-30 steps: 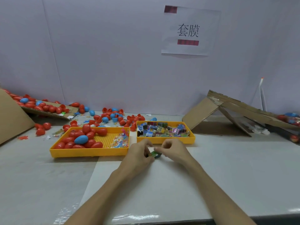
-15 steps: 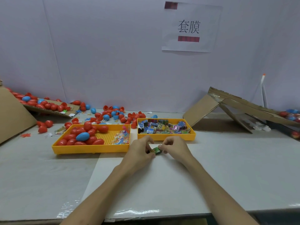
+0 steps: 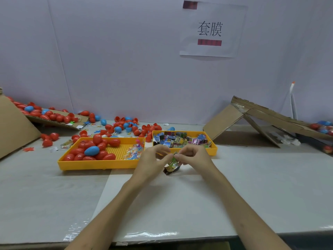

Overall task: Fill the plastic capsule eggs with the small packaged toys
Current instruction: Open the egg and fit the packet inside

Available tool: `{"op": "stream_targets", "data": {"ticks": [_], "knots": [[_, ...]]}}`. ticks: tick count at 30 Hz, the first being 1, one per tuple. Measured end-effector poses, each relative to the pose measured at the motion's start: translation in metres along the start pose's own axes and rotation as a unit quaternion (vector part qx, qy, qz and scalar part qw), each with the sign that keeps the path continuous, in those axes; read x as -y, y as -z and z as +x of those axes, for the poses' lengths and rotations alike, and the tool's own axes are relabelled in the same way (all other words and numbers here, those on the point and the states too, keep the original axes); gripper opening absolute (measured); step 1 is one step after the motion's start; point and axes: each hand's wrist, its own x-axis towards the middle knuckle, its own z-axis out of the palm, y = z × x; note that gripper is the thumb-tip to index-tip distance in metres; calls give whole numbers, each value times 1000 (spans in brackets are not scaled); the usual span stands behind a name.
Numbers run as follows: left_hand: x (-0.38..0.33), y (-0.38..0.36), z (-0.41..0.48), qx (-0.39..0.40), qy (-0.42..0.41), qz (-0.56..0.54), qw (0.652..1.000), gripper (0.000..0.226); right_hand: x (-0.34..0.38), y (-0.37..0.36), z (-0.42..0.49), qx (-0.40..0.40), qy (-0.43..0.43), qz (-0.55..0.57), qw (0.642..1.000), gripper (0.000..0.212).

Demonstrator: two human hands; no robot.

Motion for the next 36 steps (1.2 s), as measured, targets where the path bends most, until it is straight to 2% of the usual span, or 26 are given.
{"op": "stream_targets", "data": {"ticks": [2, 7, 10, 12, 15, 22, 31, 36], "knots": [[0, 0, 0, 15, 11, -5, 1000, 9, 1, -2, -2, 15, 17, 2, 1000, 12], [1, 0, 0, 54, 50, -62, 995, 6, 4, -2, -1, -9, 33, -7, 999, 6], [1, 0, 0, 65, 63, -95, 991, 8, 4, -3, -2, -9, 39, -9, 999, 5], [0, 2, 0, 59, 79, -127, 987, 8, 5, -6, -2, -12, 40, -7, 999, 2], [-1, 4, 1, 35, 96, -170, 980, 8, 5, -6, -1, -21, 29, -10, 999, 14], [-2, 5, 0, 26, 112, -216, 970, 5, 3, -6, -1, 7, 18, -23, 1000, 15], [-2, 7, 1, 30, 130, -253, 958, 9, 5, -2, -2, 1, 4, 32, 999, 4], [-1, 5, 0, 6, 88, -177, 980, 7, 6, 0, -3, 1, -15, 77, 997, 6]]}}
